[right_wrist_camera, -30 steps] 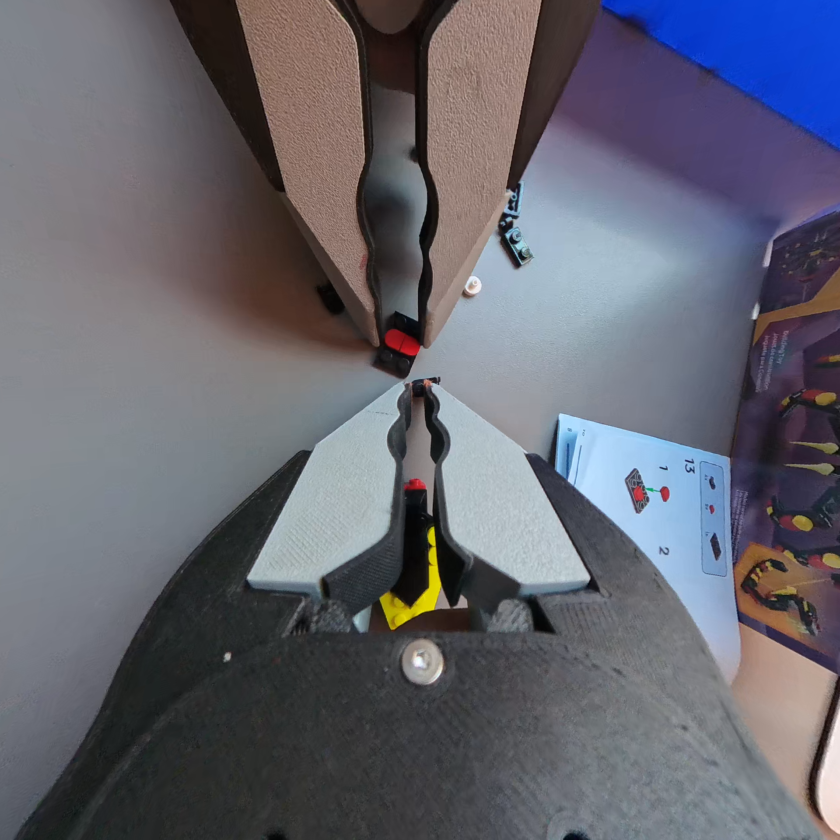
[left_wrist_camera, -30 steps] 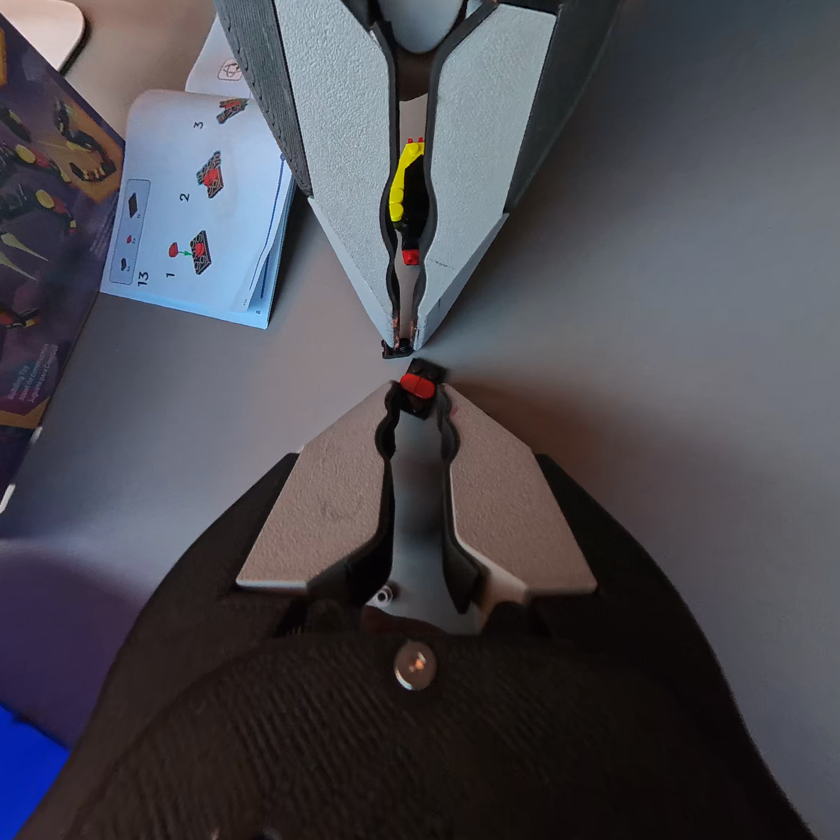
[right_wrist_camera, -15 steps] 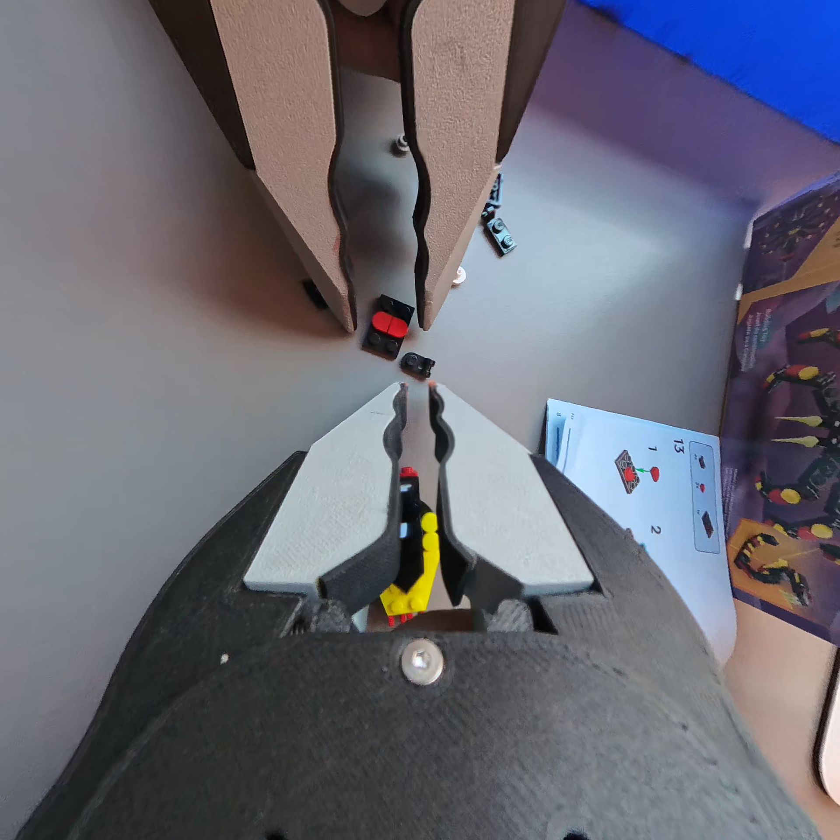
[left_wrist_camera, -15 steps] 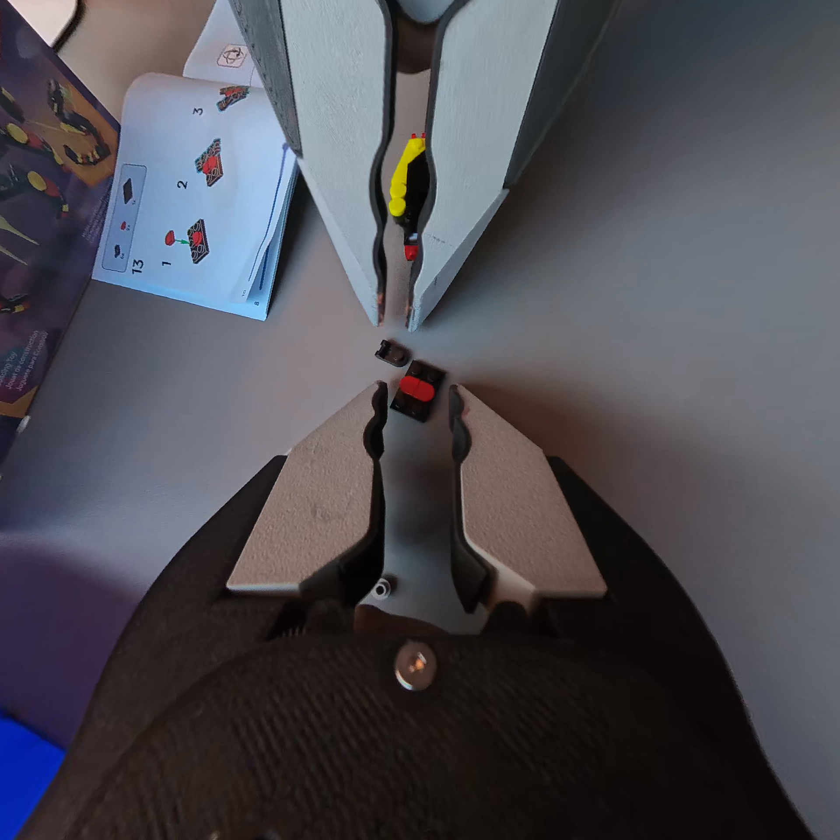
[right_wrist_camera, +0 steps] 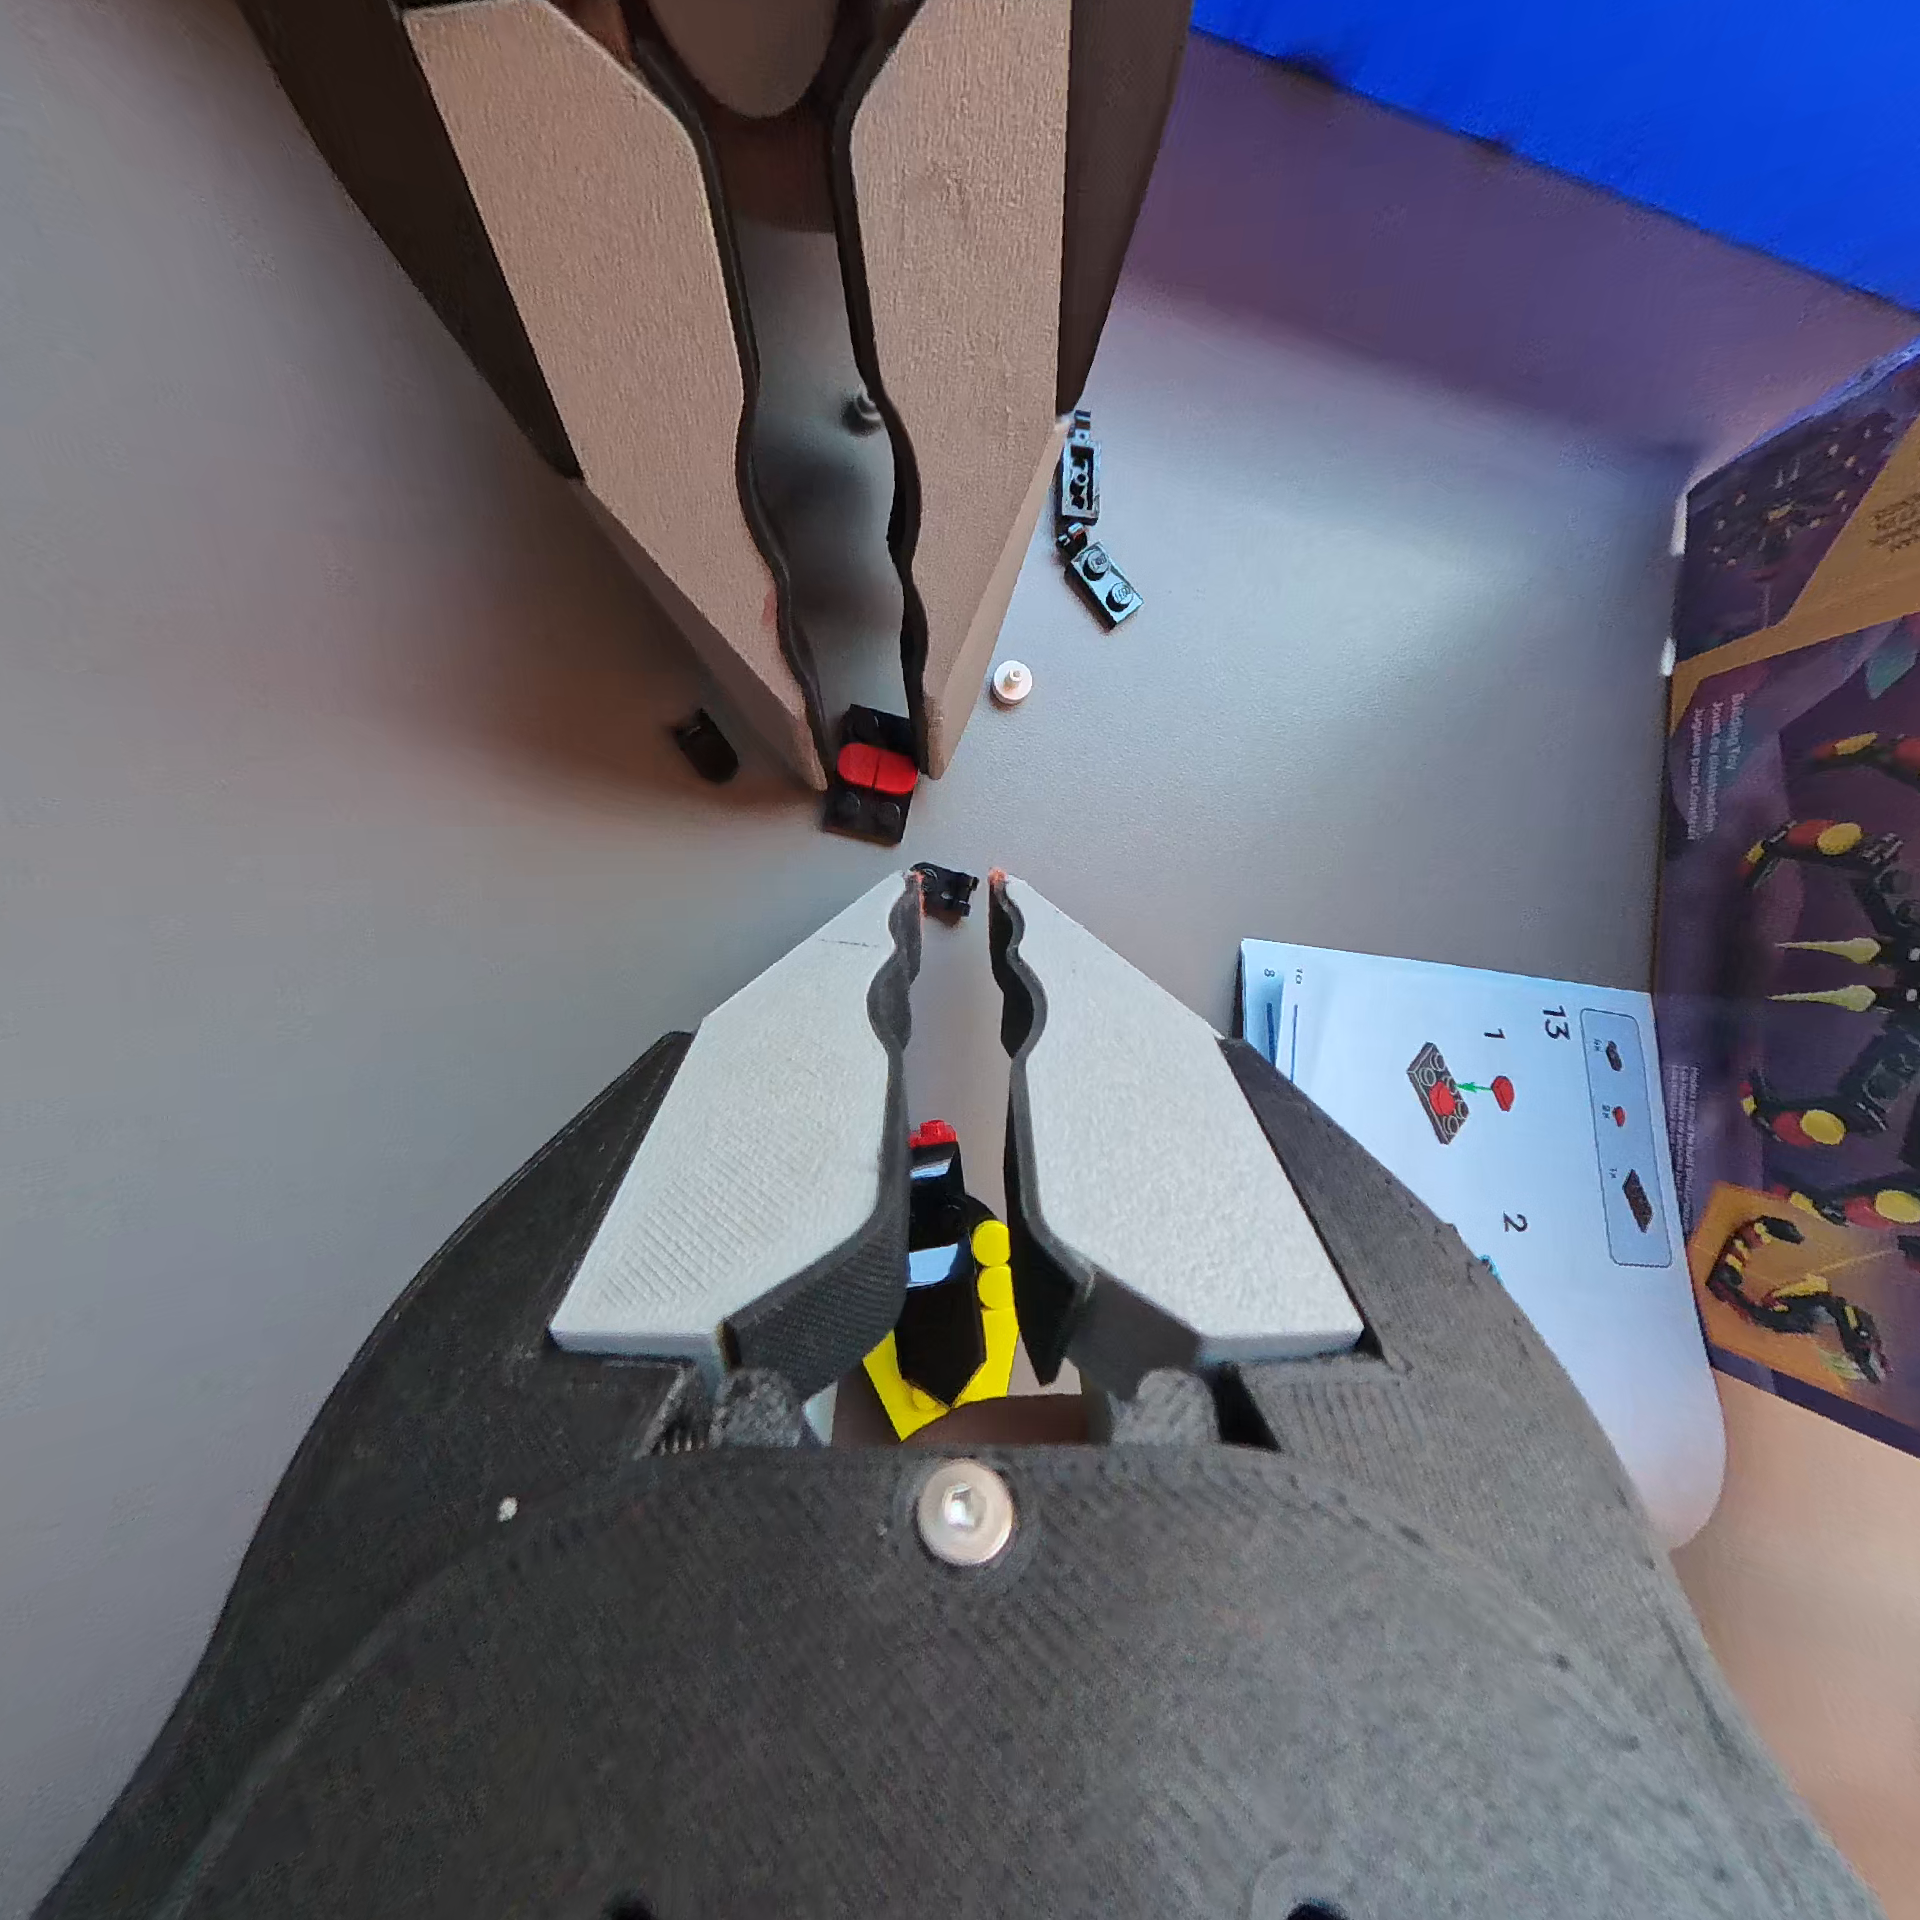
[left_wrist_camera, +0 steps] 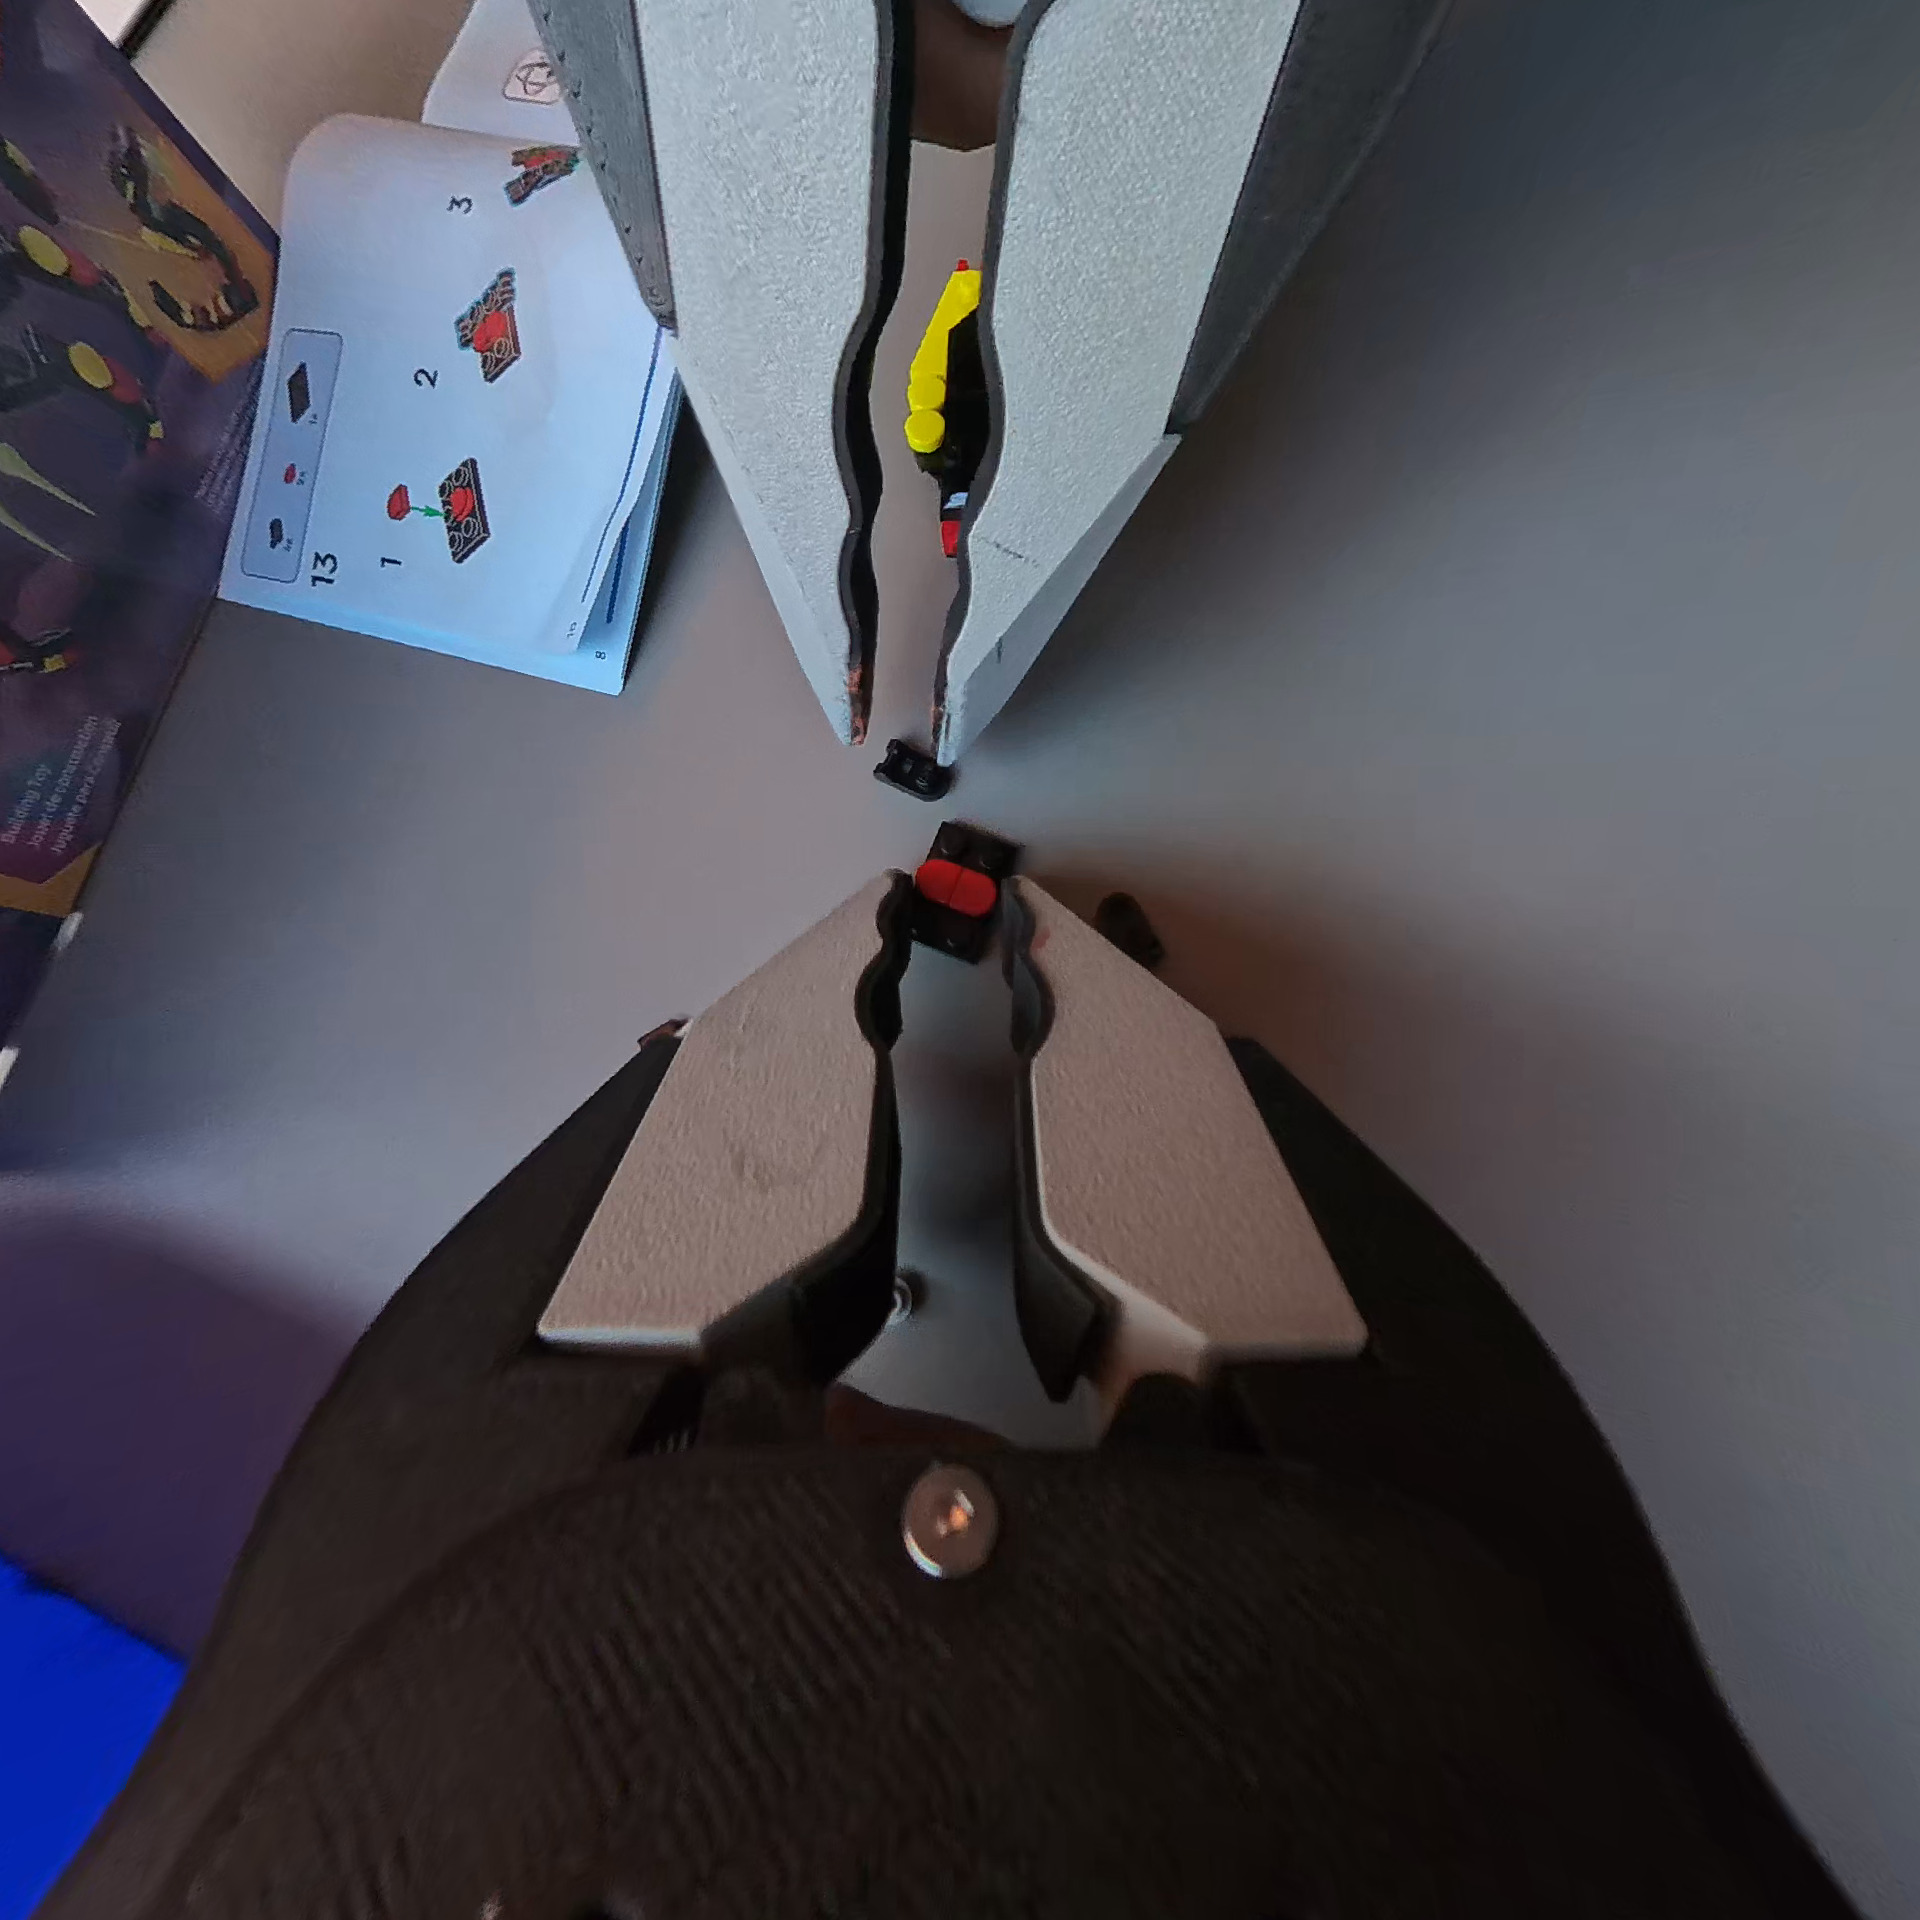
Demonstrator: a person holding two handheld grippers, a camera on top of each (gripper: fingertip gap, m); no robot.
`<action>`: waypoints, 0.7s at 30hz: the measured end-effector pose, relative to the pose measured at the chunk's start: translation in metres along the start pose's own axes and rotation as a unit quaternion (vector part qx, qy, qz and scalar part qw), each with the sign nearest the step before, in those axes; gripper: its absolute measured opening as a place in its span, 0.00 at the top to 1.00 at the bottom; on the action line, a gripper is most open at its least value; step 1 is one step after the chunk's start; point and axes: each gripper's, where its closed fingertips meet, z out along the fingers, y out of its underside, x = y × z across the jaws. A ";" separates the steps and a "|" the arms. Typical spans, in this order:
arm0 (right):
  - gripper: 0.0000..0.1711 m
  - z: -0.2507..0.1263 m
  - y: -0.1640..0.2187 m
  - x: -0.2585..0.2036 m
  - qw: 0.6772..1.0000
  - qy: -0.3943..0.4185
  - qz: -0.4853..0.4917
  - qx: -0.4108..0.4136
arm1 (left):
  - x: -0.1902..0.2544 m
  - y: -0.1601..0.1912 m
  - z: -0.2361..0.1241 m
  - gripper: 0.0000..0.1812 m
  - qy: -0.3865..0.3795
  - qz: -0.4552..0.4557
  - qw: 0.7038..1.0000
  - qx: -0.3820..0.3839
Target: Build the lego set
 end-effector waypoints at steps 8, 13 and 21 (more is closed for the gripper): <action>0.92 0.001 0.001 0.001 1.000 -0.005 0.019 -0.001 | 0.000 0.000 0.000 0.92 -0.001 -0.001 1.000 0.001; 0.92 0.004 0.003 -0.001 1.000 -0.009 0.023 -0.006 | 0.000 0.000 0.000 0.92 -0.002 -0.001 1.000 0.001; 0.95 0.006 0.003 -0.001 1.000 -0.013 0.028 -0.003 | 0.000 0.000 0.000 0.92 -0.003 -0.001 1.000 0.000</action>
